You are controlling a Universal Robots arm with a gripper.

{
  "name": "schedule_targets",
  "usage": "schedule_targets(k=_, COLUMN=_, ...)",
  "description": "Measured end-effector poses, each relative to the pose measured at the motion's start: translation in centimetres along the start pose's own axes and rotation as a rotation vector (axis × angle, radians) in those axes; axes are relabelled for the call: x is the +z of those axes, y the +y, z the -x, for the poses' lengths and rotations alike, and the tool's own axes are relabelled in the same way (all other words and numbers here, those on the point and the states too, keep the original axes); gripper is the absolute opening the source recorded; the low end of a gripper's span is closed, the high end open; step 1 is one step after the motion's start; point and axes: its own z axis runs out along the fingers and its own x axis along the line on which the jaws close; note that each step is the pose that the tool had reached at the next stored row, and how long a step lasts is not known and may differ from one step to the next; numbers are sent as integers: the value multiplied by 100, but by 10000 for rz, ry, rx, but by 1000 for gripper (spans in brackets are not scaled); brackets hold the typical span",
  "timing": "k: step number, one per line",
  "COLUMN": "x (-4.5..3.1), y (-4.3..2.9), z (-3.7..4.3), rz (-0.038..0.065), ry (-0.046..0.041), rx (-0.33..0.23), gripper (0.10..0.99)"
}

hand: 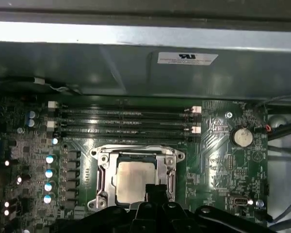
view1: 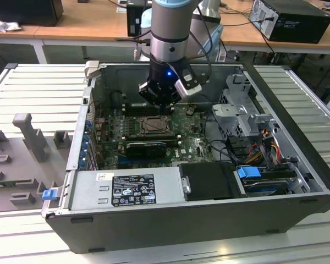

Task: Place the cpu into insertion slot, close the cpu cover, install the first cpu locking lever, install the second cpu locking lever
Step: 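Install the second cpu locking lever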

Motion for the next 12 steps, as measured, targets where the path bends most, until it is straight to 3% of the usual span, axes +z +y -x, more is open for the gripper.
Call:
schedule_targets(k=3, x=-5, y=-75, z=-2, rz=476, ry=-13, rx=1, gripper=106)
schedule_targets(k=7, x=-17, y=-244, z=-8, rz=612, ry=-17, rx=0, gripper=106)
schedule_targets(k=12, x=-32, y=-440, z=-18, rz=637, ry=-17, rx=-2, gripper=106)
